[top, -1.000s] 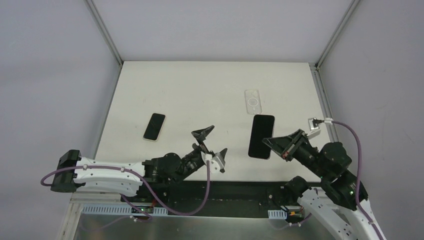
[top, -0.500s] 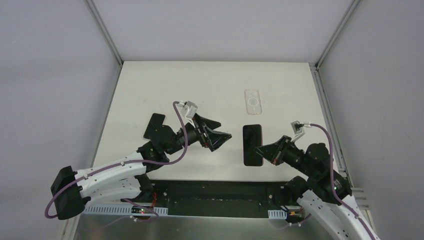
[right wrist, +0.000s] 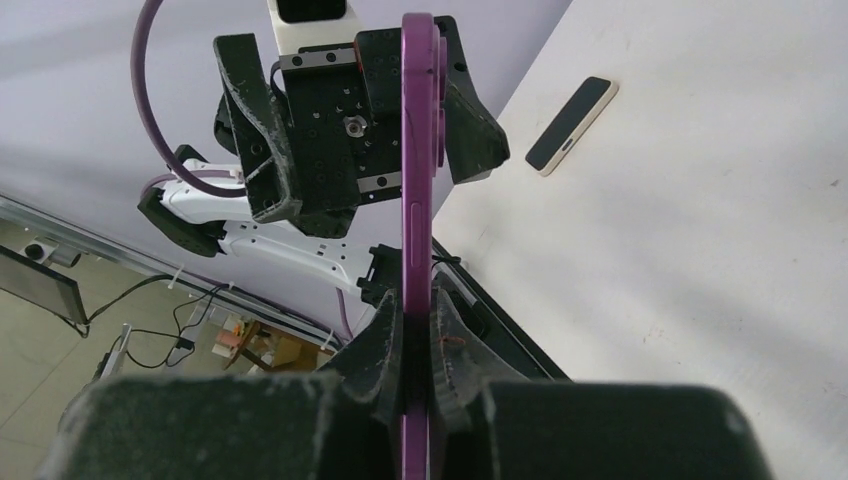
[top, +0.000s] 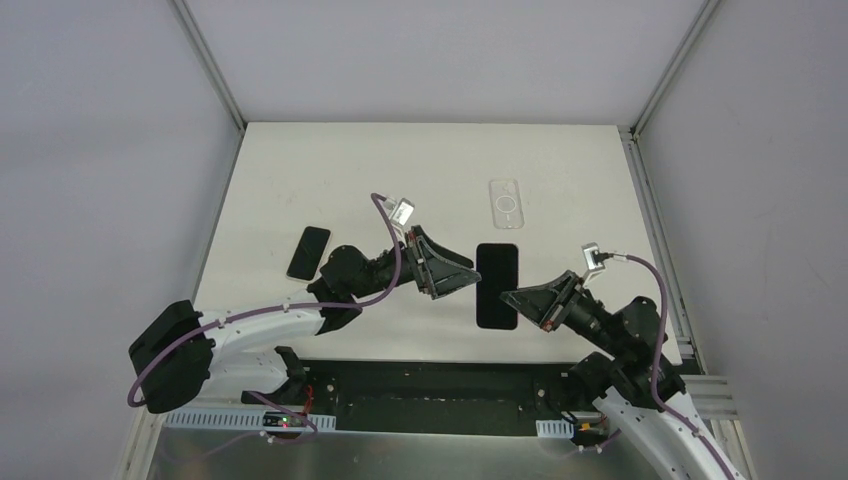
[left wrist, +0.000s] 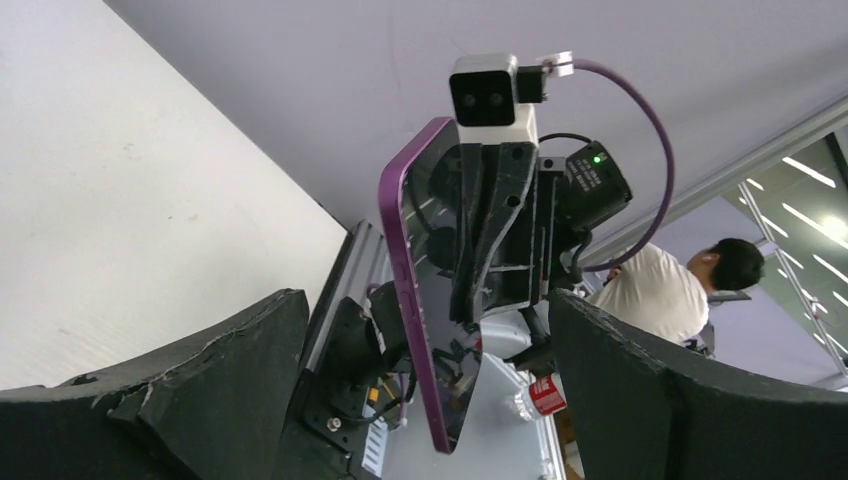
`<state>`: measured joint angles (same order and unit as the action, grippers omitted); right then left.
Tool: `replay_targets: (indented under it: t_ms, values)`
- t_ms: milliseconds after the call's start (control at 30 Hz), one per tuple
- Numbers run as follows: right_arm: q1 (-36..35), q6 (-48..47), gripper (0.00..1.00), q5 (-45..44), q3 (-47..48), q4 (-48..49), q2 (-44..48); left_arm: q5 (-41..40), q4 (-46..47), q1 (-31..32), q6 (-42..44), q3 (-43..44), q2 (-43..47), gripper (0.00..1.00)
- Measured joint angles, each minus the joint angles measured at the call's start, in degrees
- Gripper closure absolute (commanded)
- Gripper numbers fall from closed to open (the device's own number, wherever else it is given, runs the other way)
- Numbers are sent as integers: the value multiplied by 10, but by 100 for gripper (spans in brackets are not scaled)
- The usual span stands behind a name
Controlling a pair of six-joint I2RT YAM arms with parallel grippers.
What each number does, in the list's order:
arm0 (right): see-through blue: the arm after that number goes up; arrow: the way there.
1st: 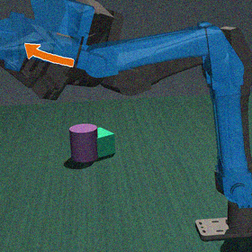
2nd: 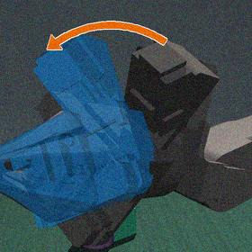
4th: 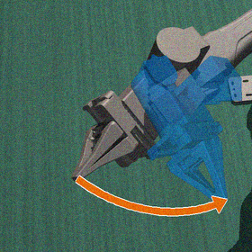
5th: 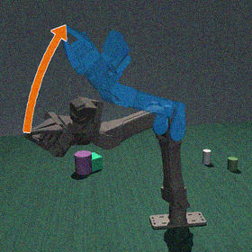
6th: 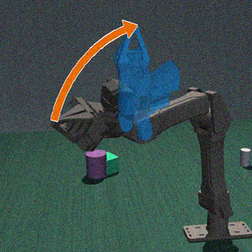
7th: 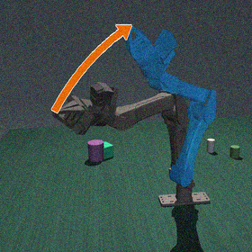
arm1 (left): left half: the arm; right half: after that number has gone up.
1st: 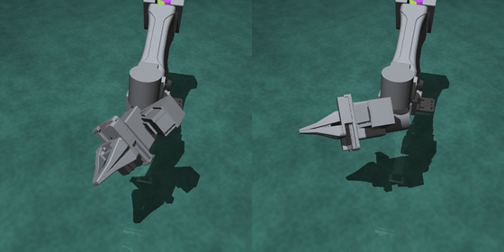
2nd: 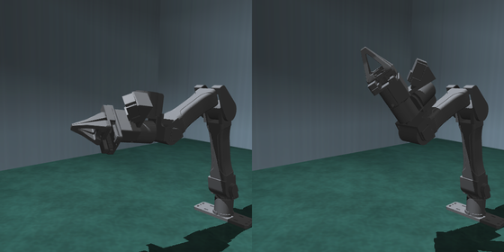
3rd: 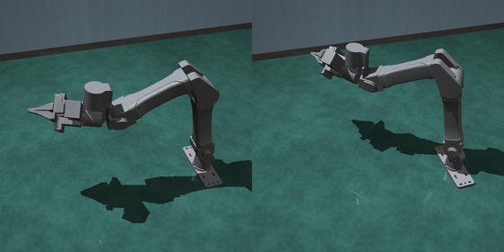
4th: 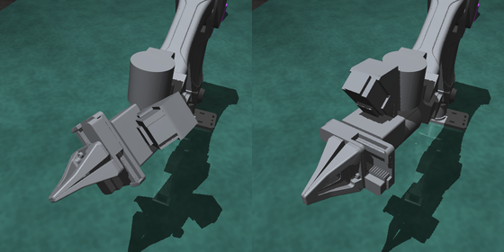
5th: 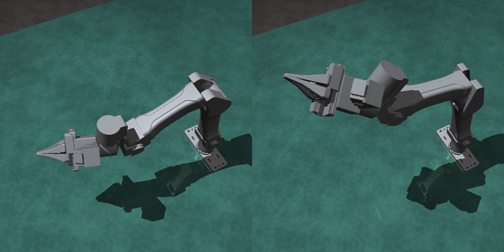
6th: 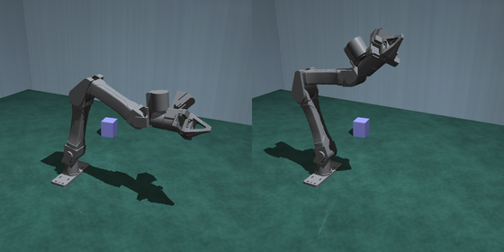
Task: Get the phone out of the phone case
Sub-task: Place the phone at the center of the board.
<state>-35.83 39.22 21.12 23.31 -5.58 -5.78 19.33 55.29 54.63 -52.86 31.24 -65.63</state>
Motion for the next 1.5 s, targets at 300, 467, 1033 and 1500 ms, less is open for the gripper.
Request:
replay_targets:
  t_ms: [300, 467, 1033, 1500]
  values:
    - [0, 37, 100, 17, -34, 70, -3, 21, 53, 0, -35, 21, -30, 24]
    - [0, 47, 100, 20, -38, 100, -8, 36, 73, 0, -55, 33, -57, 38]
    - [-2, 61, 100, 18, -63, 133, -10, 43, 90, 1, -80, 40, -86, 63]
    - [-2, 62, 100, 8, -70, 139, -10, 45, 91, 1, -82, 45, -103, 76]
